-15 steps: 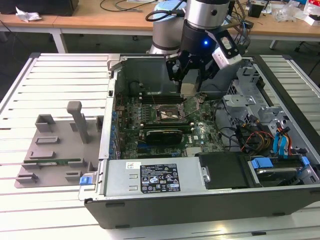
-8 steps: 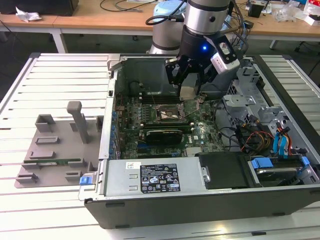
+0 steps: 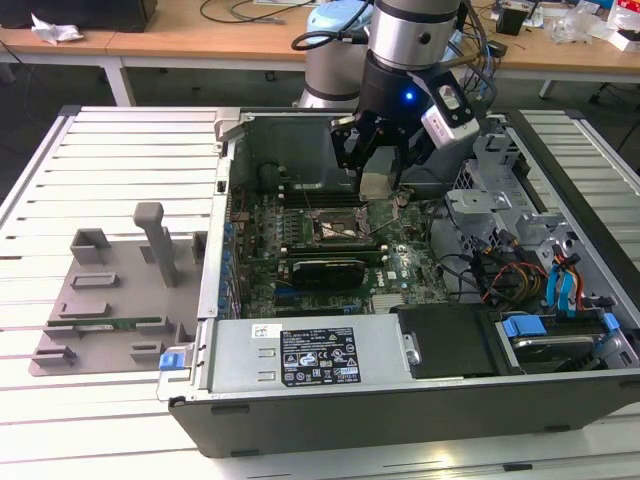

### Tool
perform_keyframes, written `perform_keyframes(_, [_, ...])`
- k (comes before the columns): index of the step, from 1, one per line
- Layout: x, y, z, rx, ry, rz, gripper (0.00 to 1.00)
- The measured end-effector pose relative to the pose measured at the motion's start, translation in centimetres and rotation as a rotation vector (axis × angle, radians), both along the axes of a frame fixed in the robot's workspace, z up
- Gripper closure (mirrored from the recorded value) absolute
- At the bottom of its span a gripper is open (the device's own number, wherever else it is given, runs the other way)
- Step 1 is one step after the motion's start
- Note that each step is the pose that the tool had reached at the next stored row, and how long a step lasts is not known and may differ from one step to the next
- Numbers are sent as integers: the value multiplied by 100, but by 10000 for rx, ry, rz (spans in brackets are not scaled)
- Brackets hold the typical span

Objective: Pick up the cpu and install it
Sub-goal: 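Place the cpu into insertion slot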

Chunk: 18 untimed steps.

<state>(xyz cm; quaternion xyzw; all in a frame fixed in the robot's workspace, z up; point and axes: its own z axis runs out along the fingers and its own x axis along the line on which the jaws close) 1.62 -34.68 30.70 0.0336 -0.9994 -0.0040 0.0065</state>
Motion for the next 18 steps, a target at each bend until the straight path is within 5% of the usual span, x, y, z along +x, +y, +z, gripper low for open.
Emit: perform_keyframes(18, [1, 0, 0, -134, 3, -2949, 45])
